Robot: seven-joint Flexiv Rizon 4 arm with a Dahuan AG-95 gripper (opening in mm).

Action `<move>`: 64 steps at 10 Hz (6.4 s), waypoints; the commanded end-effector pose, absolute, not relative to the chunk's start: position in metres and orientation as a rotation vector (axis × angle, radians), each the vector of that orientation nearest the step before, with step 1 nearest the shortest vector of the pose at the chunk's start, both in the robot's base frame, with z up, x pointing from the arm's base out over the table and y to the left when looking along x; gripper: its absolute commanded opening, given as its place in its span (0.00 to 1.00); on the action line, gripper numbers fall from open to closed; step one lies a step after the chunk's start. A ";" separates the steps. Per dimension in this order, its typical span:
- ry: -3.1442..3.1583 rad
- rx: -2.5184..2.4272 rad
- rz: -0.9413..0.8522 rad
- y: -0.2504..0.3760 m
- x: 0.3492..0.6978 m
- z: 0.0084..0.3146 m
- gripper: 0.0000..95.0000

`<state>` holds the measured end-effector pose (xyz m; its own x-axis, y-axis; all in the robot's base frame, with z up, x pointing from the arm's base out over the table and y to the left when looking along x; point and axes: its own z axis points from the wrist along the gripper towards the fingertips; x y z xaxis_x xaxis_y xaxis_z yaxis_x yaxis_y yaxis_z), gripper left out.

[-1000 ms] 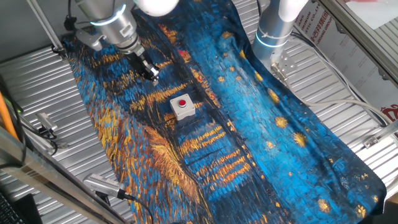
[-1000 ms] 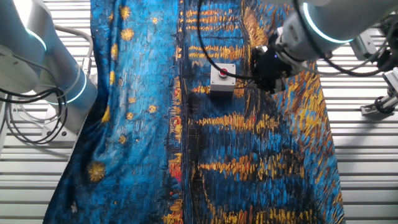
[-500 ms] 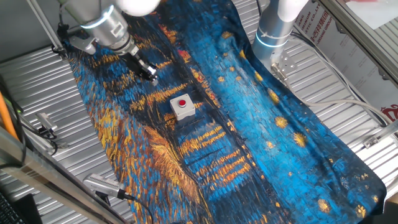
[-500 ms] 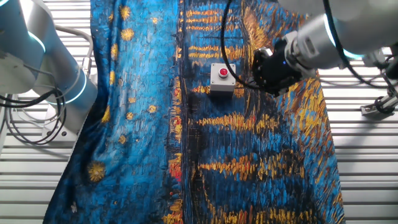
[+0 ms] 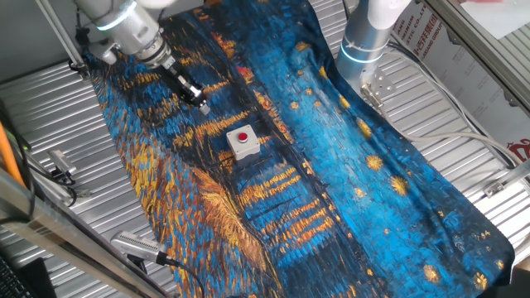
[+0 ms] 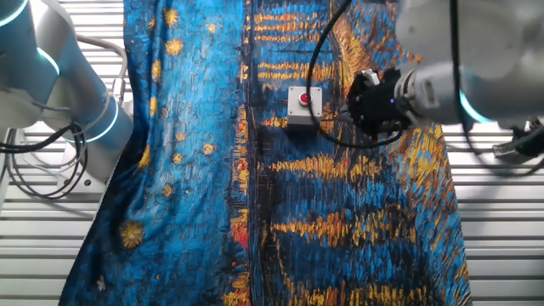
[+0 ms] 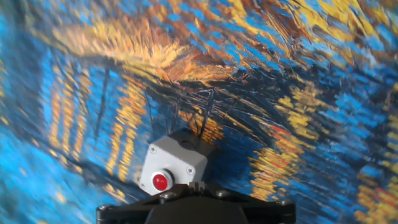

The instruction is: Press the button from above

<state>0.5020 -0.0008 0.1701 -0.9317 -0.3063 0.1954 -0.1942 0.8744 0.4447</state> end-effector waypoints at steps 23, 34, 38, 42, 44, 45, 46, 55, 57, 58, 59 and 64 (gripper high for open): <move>-2.872 0.202 -0.263 0.091 0.453 0.180 0.00; -2.905 0.240 0.003 0.092 0.450 0.178 0.00; -2.909 0.242 -0.001 0.091 0.451 0.166 0.00; -2.904 0.222 0.000 0.100 0.461 0.157 0.00; -2.902 0.225 -0.004 0.101 0.462 0.156 0.00; -2.901 0.230 -0.007 0.099 0.460 0.157 0.00; -2.902 0.232 -0.015 0.095 0.456 0.160 0.00; -2.908 0.220 -0.098 0.070 0.428 0.170 0.00; -2.909 0.217 -0.099 0.069 0.428 0.160 0.00; -2.911 0.214 -0.094 0.069 0.429 0.155 0.00; -2.912 0.212 -0.093 0.069 0.429 0.152 0.00; -2.926 0.194 -0.079 0.070 0.430 0.134 0.00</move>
